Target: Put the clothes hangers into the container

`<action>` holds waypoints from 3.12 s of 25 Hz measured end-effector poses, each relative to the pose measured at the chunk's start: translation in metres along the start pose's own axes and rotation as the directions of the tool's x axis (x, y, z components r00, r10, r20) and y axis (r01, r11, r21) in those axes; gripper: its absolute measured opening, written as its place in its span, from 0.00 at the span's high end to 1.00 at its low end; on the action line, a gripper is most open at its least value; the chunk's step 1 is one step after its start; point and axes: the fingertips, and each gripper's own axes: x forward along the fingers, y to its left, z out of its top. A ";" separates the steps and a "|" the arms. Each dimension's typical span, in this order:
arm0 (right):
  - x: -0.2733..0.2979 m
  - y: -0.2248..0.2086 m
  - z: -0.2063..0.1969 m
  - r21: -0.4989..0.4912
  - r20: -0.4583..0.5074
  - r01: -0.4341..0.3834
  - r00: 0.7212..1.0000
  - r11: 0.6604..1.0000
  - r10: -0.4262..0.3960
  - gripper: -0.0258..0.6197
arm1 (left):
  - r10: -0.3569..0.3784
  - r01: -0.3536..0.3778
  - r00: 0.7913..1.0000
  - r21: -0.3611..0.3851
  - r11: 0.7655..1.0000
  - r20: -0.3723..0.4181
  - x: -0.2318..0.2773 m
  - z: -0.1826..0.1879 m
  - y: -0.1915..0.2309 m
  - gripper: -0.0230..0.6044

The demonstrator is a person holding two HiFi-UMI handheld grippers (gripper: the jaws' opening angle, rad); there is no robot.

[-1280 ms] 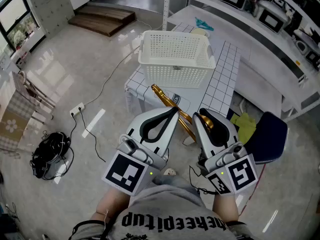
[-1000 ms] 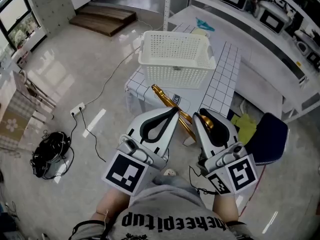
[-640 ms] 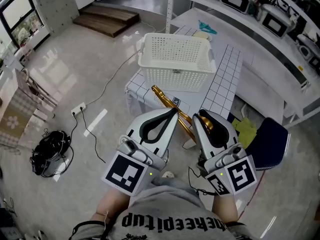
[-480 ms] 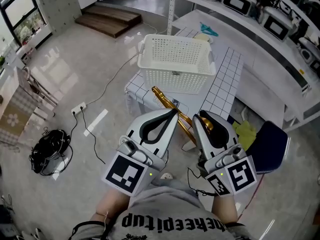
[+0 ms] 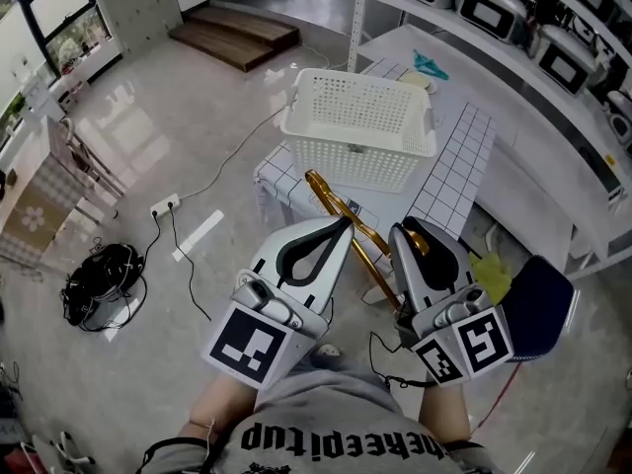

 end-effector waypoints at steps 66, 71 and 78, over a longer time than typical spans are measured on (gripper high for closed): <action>0.262 -0.089 0.072 -0.203 0.024 0.043 0.999 0.978 -0.039 0.83 | -0.077 0.078 0.996 -0.047 0.996 0.037 0.120 -0.003 0.256 0.94; 0.275 -0.104 0.079 -0.216 0.023 -0.023 0.999 0.976 0.028 0.83 | -0.023 0.025 0.999 -0.040 0.999 0.040 0.136 0.000 0.257 0.94; 0.293 -0.126 0.084 -0.224 0.028 -0.105 0.993 0.969 0.114 0.83 | 0.067 -0.066 0.997 -0.045 0.997 0.030 0.153 -0.002 0.264 0.94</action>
